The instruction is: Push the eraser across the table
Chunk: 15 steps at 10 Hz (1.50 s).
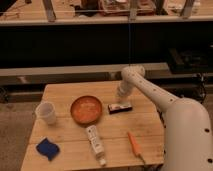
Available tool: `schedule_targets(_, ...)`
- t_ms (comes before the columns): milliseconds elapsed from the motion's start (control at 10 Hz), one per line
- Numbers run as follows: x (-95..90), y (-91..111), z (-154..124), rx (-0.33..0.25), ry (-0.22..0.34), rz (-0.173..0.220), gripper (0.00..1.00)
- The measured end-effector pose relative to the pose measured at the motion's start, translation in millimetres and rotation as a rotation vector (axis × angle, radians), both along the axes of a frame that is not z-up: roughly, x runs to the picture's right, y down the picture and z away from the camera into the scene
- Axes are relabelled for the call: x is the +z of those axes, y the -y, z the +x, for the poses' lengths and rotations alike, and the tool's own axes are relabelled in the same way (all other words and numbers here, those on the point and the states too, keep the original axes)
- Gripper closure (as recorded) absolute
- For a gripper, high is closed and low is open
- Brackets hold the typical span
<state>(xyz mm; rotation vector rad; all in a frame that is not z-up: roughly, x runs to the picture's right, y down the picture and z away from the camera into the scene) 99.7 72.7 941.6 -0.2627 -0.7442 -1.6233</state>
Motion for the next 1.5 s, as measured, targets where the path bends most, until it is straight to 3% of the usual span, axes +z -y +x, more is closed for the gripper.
schedule_targets(600,-14.6,-13.4,5.4,-0.035,-0.014,-0.009,0.99)
schedule_targets(1200,-40.3,-50.0,16.8,-0.065,-0.037,-0.054,0.99)
schedule_targets(1500,-62.1,-72.3,19.2,-0.070,-0.043,-0.072,0.99)
